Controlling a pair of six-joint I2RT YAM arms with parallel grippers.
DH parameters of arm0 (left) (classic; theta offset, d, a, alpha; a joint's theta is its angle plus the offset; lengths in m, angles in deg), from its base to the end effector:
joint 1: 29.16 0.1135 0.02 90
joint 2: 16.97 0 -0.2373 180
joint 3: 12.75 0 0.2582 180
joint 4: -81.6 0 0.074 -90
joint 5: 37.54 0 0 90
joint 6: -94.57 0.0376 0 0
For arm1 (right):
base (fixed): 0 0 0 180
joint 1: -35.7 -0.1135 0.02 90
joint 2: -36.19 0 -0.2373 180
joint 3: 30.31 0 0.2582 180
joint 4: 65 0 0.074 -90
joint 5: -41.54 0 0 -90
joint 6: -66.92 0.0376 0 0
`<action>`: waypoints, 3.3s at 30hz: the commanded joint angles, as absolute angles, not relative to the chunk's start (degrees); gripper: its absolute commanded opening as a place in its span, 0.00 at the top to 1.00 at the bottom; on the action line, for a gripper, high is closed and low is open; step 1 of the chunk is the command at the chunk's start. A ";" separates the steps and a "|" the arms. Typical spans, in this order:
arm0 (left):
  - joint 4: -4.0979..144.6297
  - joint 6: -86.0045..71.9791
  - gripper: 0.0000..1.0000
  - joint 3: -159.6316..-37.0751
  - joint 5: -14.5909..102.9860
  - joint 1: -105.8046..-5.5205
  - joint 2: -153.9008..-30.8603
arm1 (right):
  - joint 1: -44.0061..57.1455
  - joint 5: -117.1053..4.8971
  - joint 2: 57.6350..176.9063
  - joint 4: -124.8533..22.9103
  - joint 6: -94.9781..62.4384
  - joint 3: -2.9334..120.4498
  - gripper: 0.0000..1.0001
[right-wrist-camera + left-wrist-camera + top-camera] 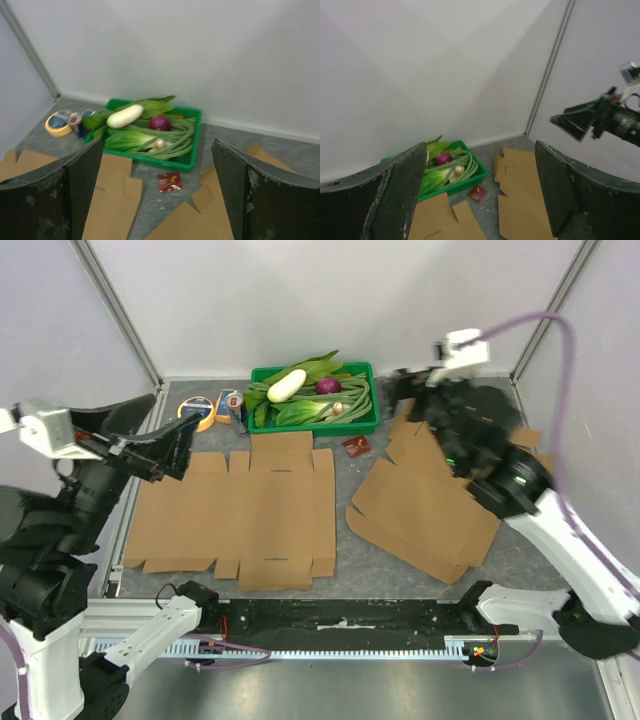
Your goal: Fold the paper box
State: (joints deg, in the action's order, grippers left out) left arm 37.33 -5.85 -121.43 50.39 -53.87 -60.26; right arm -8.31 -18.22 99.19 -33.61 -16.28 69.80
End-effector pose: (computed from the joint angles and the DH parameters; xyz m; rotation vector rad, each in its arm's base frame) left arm 0.0529 -0.0258 0.5512 0.1837 1.2070 -0.5582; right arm 0.1744 0.1421 0.4913 -0.0516 1.4923 0.3292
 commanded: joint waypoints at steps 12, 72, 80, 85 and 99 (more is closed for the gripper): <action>33.70 -17.58 0.14 -89.40 33.66 -53.51 -55.56 | 6.07 -74.21 135.32 -60.59 0.91 48.18 0.09; 27.29 20.91 0.47 -129.81 6.84 -49.47 -113.21 | 9.24 -99.35 131.02 -44.46 -14.47 65.99 1.00; 25.89 22.76 0.61 -129.28 5.17 -49.47 -112.87 | 10.03 -100.40 130.76 -40.85 -15.79 69.34 1.00; 26.32 23.02 0.78 -127.87 4.12 -49.47 -112.16 | 10.03 -101.55 129.53 -40.23 -15.88 69.87 1.00; 32.74 13.27 0.98 -132.18 11.93 -49.55 -105.22 | 8.54 -83.98 120.48 -38.12 -12.54 61.88 0.43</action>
